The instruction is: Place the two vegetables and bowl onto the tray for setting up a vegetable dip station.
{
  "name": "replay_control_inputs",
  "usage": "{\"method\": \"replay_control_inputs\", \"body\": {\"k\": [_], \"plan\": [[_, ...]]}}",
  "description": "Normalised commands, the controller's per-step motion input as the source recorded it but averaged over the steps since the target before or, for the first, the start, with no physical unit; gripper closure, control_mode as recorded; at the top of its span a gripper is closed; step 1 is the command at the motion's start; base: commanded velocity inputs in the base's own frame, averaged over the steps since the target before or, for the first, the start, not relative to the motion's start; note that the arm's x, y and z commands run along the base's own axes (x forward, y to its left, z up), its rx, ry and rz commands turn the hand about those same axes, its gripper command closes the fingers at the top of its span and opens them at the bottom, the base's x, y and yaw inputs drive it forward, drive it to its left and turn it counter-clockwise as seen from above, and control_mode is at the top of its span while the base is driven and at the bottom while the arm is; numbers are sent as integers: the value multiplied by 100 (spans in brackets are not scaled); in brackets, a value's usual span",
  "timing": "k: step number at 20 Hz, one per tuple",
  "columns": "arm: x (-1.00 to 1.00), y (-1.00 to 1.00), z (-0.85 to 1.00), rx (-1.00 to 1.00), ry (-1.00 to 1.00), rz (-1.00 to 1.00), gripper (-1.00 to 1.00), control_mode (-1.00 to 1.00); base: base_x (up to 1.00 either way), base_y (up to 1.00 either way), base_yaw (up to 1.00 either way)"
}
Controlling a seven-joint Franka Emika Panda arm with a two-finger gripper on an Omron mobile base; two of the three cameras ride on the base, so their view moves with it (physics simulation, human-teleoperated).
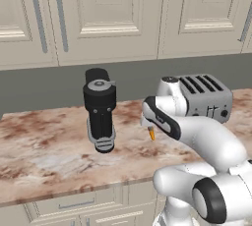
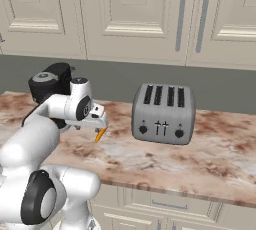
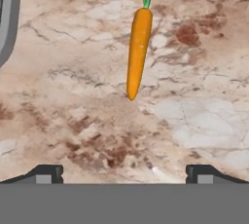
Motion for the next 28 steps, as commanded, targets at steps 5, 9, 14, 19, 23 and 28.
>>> {"method": "replay_control_inputs", "body": {"k": [5, 9, 14, 19, 23, 28], "plan": [[23, -3, -38, 0, -4, 0, -100, -100, 0, 0, 0], [25, -4, -34, 0, -4, 0, -100, -100, 0, 0, 0], [22, -7, -24, 0, -1, 0, -100, -100, 0, 0, 0], [24, -2, -19, 0, 0, 0, -100, -100, 0, 0, 0], [24, 0, -14, 0, 0, 0, -100, -100, 0, 0, 0], [26, 0, -5, 0, 0, 0, -100, -100, 0, 0, 0]]}}
